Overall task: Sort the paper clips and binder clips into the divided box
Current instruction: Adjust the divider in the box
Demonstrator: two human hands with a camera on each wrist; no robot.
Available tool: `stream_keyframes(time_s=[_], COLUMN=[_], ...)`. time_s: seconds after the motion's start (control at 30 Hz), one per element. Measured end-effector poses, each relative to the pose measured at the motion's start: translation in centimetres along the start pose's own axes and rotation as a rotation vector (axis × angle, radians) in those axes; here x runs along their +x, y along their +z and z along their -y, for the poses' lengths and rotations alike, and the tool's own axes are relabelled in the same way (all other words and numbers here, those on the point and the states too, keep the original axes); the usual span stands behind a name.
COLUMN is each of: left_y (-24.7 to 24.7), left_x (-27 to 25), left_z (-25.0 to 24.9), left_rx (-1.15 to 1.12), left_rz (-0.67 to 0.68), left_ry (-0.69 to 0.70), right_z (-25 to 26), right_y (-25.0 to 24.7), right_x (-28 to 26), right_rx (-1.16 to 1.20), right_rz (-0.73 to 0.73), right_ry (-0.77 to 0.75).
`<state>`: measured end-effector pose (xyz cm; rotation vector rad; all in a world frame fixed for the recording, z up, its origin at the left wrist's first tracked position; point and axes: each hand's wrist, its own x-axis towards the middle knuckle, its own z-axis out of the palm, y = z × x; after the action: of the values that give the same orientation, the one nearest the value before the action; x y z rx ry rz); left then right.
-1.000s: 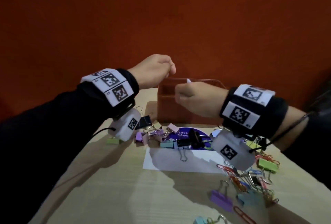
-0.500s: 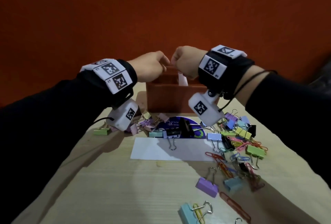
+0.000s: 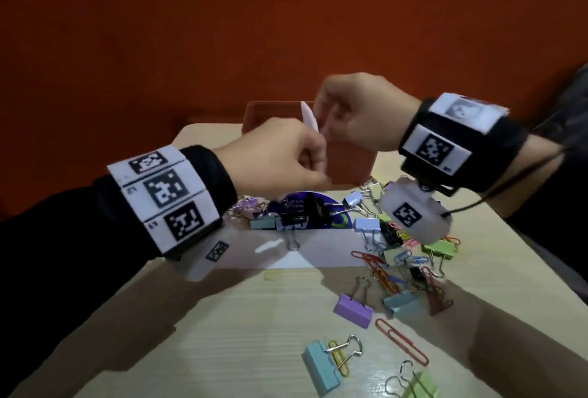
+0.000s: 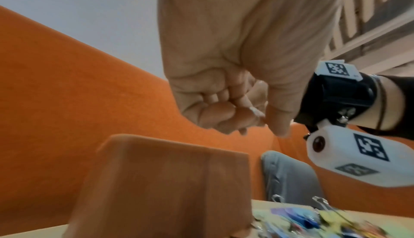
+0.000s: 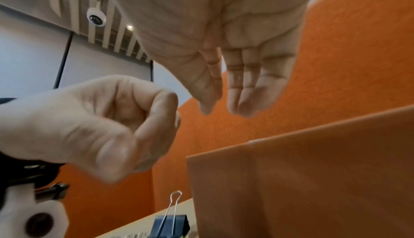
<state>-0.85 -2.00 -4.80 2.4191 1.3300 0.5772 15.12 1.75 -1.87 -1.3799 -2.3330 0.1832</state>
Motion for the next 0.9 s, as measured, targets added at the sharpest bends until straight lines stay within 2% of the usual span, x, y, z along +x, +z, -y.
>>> stream_keyframes(time_s=[0.2, 0.3, 0.4, 0.57, 0.77, 0.9], left_y=[3.4, 4.5, 4.9, 5.7, 5.4, 5.0], left_x=[-1.3, -2.4, -2.9, -2.9, -3.3, -3.8], left_z=[-3.2, -3.8, -4.1, -4.8, -4.7, -4.5], left_rx=[0.101, 0.134, 0.193, 0.349, 0.341, 0.342], left_rz=[0.376, 0.446, 0.443, 0.477, 0.469, 0.47], left_ry=[0.258, 0.258, 0.203, 0.109, 0.075, 0.078], right_z=[-2.6, -2.1, -1.4, -1.1, -0.2, 0.1], right_y=[-0.2, -0.2, 0.2, 2.0, 2.8, 1.4], right_x=[-6.4, -9.4, -11.5, -12.1, -12.5, -11.9], right_rx=[-0.083, -0.022, -0.071, -0.345, -0.347, -0.273], right_rz=[0.296, 0.47, 0.604, 0.634, 0.601, 0.617], right_ry=[0.058, 0.021, -0.039, -0.015, -0.035, 0.039])
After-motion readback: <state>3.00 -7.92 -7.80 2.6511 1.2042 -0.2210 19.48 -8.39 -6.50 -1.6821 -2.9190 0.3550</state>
